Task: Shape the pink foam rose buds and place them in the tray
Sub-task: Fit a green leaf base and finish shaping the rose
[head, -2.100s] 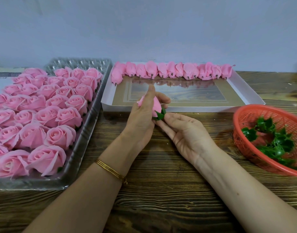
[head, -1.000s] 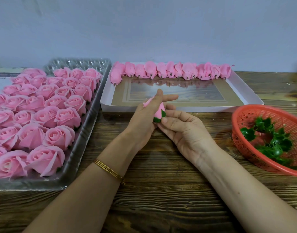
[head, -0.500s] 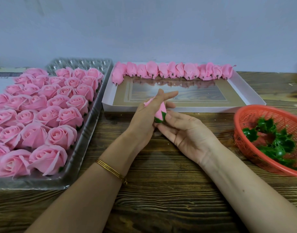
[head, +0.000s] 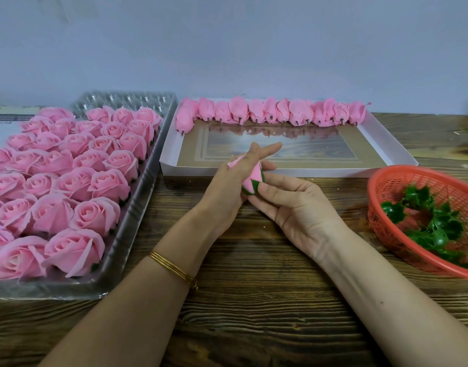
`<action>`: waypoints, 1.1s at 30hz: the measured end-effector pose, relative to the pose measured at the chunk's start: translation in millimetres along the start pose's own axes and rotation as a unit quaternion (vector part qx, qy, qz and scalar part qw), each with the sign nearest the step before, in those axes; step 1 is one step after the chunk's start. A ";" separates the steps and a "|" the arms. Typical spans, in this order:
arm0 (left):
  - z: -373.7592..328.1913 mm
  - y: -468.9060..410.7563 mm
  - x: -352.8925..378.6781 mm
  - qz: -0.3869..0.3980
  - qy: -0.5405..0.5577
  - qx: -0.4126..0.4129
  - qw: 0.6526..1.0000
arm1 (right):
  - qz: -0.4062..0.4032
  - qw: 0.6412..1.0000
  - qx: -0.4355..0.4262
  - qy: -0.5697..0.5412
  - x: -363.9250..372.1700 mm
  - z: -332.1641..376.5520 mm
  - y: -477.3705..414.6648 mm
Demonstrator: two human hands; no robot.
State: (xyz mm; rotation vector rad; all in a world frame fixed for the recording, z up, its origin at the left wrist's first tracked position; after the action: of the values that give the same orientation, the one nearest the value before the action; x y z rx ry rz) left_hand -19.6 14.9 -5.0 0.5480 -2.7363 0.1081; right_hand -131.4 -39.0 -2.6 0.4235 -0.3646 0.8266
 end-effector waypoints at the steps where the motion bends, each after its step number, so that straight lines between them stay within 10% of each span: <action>1: -0.1 0.3 0.2 0.001 -0.002 0.000 1.000 | 0.000 1.000 -0.002 0.002 0.3 0.1 0.2; 33: 13.7 0.3 2.8 -0.074 0.097 -0.033 0.992 | -0.145 0.982 -0.086 0.084 -2.9 -8.0 -9.6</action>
State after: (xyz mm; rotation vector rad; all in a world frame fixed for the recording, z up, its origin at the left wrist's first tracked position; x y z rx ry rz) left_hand -26.5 12.2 -16.8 0.6817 -2.4929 0.0316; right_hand -124.8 -42.6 -12.9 0.2359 -0.2093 0.5362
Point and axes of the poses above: each hand's wrist, its own y-axis away from the middle knuckle, its own x-axis out of the palm, z = x × y, the point moved 1 cm from there along -y, towards the middle knuckle, and after that the axes turned 10 degrees about y, right-handed, at the moved point
